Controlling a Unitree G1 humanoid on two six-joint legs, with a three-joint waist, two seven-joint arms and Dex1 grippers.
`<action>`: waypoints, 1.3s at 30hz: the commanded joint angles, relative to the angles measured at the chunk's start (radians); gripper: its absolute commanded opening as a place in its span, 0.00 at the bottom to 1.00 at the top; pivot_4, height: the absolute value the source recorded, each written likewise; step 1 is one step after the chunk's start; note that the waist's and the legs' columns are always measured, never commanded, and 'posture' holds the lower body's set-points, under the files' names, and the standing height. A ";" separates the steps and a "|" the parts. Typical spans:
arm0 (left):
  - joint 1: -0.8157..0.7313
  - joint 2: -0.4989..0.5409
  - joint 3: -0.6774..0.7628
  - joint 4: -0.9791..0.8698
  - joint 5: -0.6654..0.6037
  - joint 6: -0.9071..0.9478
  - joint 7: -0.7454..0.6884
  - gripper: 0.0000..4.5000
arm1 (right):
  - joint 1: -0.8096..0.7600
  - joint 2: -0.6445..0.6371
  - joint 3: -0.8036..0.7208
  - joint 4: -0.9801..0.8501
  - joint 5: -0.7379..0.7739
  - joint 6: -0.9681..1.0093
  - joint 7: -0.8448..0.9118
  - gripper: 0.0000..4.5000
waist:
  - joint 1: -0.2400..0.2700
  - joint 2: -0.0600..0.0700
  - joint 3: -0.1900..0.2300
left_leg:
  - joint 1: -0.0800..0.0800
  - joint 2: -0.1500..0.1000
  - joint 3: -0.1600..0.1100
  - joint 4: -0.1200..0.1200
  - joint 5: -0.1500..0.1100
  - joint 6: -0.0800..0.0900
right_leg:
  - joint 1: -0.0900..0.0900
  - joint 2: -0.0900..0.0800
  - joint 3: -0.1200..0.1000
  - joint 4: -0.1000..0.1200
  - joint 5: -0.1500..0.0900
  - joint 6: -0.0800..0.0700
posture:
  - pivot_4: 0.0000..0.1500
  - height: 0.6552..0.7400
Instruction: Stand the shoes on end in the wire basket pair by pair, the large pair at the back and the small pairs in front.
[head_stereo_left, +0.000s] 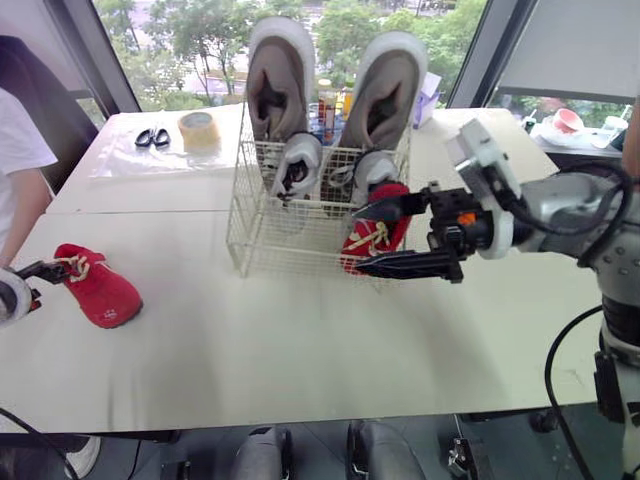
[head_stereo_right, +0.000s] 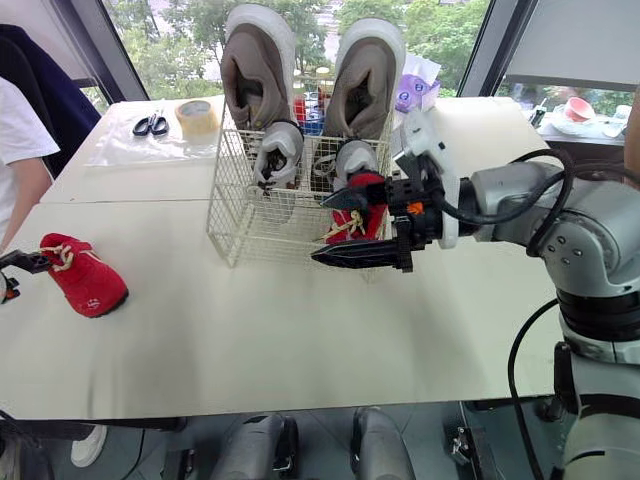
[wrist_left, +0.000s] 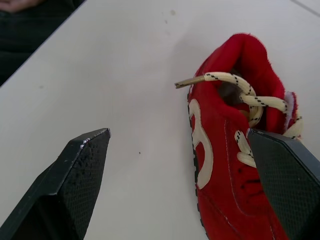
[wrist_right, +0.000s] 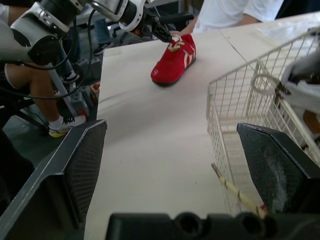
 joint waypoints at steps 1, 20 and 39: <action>-0.031 0.014 -0.041 0.059 0.101 -0.003 -0.064 0.94 | -0.006 -0.014 -0.062 -0.041 0.044 0.030 -0.037 1.00 | -0.002 0.000 0.000 | 0.000 0.000 0.000 0.000 0.000 0.000 | 0.000 0.000 0.000 0.000 0.000 0.000 | 1.00 1.00; -0.128 -0.074 0.066 -0.038 0.367 0.085 -0.187 0.02 | -0.011 0.008 -0.063 -0.038 0.058 0.040 -0.117 1.00 | -0.001 -0.002 -0.001 | 0.001 0.000 0.000 0.001 0.000 0.000 | 0.000 0.000 0.000 0.003 0.000 0.000 | 1.00 1.00; -0.186 -0.226 0.157 -0.296 0.351 0.328 -0.234 0.02 | -0.018 0.046 -0.001 0.024 -0.057 -0.026 -0.028 1.00 | 0.000 -0.008 -0.001 | 0.001 0.000 0.000 0.002 0.003 -0.005 | 0.000 0.003 0.000 0.005 0.000 0.000 | 1.00 1.00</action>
